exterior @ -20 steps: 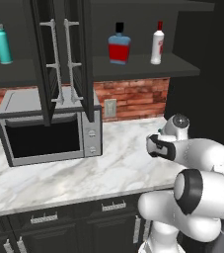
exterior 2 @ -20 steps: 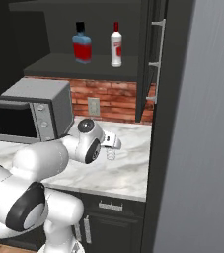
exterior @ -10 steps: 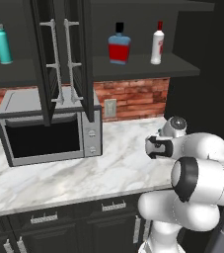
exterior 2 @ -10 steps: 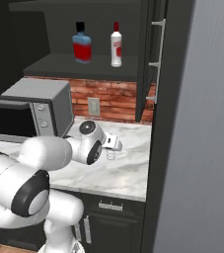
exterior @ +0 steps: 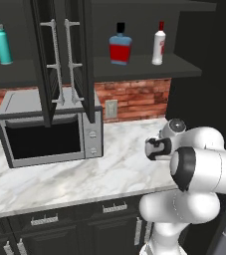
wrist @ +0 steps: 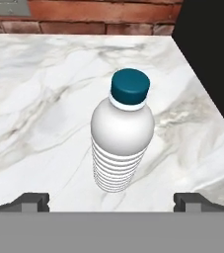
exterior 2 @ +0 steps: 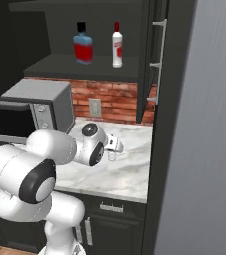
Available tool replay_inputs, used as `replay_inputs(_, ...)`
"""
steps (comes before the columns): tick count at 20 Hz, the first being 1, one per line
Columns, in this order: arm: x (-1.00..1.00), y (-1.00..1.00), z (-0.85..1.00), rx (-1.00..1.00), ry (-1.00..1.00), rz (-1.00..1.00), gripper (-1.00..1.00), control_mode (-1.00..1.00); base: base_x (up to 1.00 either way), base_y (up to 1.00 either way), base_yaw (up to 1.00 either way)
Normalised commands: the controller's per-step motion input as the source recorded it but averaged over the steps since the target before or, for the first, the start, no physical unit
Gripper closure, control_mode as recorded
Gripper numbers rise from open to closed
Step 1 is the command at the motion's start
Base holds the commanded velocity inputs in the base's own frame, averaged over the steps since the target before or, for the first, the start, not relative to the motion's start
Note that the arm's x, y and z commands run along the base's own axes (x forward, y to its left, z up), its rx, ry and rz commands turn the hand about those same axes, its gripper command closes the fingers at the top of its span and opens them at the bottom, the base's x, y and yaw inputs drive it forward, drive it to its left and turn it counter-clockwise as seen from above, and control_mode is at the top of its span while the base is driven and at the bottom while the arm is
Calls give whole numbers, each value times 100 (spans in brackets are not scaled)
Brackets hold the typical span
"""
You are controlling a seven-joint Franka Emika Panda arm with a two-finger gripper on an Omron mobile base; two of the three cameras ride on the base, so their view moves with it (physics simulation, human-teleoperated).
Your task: Sort all alcoholic drinks to one cabinet, and non-alcoholic drinks to the other.
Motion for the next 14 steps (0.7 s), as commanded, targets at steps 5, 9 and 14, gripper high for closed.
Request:
replay_inputs(5, 12, -2, -3, 0, 0, -1, -100, -100, 0, 0, 0)
replay_inputs(9, 9, -5, 0, 0, 0, -1, -100, -100, 0, 0, 0)
replay_inputs(14, 6, -6, -4, 0, 0, -2, -100, -100, 0, 0, 0)
